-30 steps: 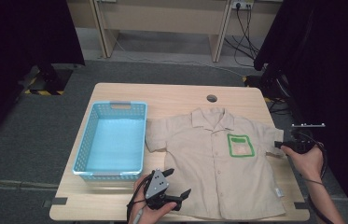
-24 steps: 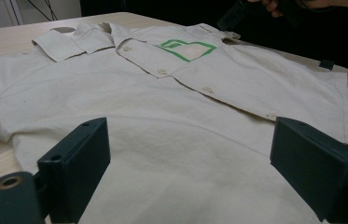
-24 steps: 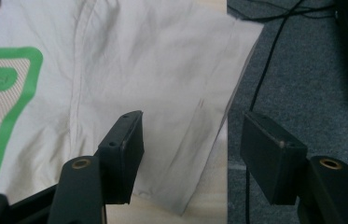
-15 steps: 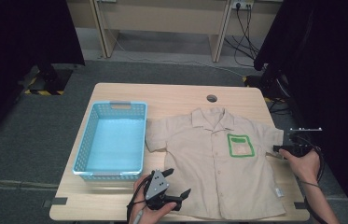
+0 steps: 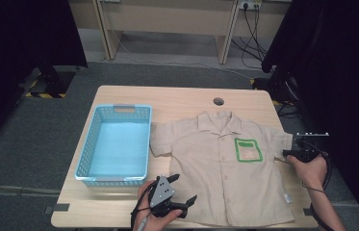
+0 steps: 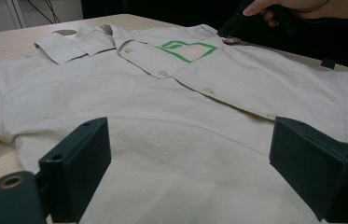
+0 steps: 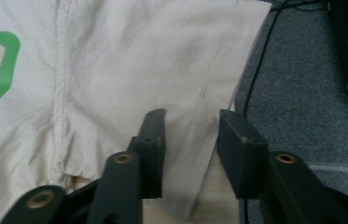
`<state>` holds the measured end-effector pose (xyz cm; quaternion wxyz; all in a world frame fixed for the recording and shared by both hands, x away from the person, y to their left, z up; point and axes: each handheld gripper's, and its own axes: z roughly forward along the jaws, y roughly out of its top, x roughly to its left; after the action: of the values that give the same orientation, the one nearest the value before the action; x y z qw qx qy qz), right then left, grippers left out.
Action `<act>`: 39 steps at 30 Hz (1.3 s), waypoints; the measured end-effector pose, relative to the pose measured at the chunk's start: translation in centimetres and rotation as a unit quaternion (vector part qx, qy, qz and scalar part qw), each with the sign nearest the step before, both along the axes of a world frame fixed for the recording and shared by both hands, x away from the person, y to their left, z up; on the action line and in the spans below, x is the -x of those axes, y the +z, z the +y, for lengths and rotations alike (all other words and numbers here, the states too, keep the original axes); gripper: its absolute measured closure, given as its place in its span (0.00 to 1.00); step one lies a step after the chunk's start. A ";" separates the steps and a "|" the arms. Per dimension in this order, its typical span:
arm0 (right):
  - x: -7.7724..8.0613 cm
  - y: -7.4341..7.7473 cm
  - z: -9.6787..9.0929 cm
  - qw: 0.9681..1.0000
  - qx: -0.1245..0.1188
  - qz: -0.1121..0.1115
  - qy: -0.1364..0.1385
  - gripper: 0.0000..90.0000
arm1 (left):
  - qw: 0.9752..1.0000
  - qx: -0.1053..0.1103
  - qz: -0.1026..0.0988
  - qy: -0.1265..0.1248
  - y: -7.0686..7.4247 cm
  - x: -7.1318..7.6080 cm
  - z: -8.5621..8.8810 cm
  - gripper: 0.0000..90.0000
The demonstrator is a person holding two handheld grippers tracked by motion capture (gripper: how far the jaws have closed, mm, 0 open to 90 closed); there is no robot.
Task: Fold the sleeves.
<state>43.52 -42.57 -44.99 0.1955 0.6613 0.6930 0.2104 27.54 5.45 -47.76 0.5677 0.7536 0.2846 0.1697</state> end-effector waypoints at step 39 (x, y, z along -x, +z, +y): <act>0.6 4.2 -1.0 0.995 0.034 -0.088 -0.014 0.98 | 1.000 0.001 0.000 0.004 0.0 0.0 0.0 0.13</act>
<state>42.92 -43.58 -40.81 0.2807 0.6430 0.6706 0.2410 27.54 5.49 -47.77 0.5681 0.7516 0.2879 0.1719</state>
